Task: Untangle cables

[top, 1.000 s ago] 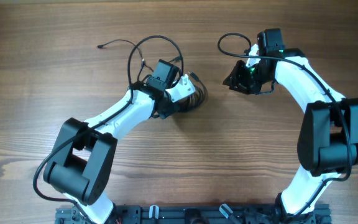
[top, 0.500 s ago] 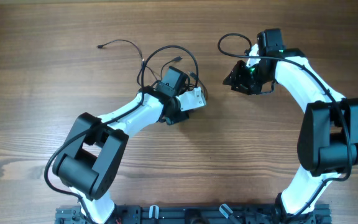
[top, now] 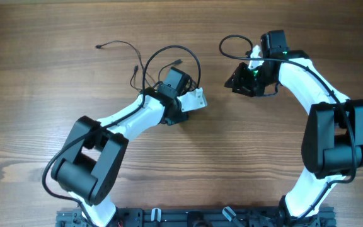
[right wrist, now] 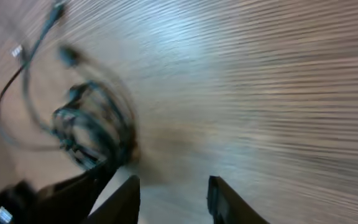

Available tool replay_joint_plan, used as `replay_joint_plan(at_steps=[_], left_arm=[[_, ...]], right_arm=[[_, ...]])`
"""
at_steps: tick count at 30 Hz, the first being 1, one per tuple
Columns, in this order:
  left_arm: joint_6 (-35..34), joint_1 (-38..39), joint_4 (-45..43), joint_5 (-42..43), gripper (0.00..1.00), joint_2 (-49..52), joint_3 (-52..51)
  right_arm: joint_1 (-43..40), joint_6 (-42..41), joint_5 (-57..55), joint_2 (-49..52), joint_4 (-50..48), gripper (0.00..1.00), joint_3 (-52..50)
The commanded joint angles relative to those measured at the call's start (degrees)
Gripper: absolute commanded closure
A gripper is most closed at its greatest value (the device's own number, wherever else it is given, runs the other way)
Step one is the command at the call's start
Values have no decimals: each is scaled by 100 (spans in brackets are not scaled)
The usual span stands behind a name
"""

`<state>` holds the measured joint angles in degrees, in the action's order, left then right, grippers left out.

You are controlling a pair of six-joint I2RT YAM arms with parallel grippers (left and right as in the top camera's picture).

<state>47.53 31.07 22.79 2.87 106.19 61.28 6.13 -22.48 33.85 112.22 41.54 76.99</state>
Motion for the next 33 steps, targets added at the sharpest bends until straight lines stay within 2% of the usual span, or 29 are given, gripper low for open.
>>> replay_joint_plan(at_steps=[1, 4, 9, 13, 20, 24, 27, 31, 33], left_arm=[[2, -63, 111, 470, 96, -616, -57], [-166, -278, 144, 1174, 96, -1040, -57], [-166, -664, 186, 1919, 96, -1467, -57], [-166, -730, 339, 2074, 96, -1467, -57], [-164, -730, 686, 2072, 96, -1467, -59], [-166, -730, 682, 2070, 94, -1467, -59], [-164, -730, 678, 2070, 85, -1467, -59], [-166, -737, 686, 2065, 81, -1467, -59], [-166, -737, 697, 2039, 76, -1462, -59]], right_arm=[[136, 597, 1311, -81, -35, 61, -42], [275, 573, 1690, -81, -160, 61, -42], [592, -146, 1727, -81, -463, 60, -42], [970, -516, 1729, -81, -879, 58, -42], [1355, -1252, 1425, -81, -1650, 58, -42], [1467, -1241, 1248, -81, -1641, 76, -46], [1521, -1237, 1244, -81, -1596, 78, -55], [1537, -1202, 1075, -81, -1532, 95, -57], [1534, -1200, 879, -81, -1491, 95, -57]])
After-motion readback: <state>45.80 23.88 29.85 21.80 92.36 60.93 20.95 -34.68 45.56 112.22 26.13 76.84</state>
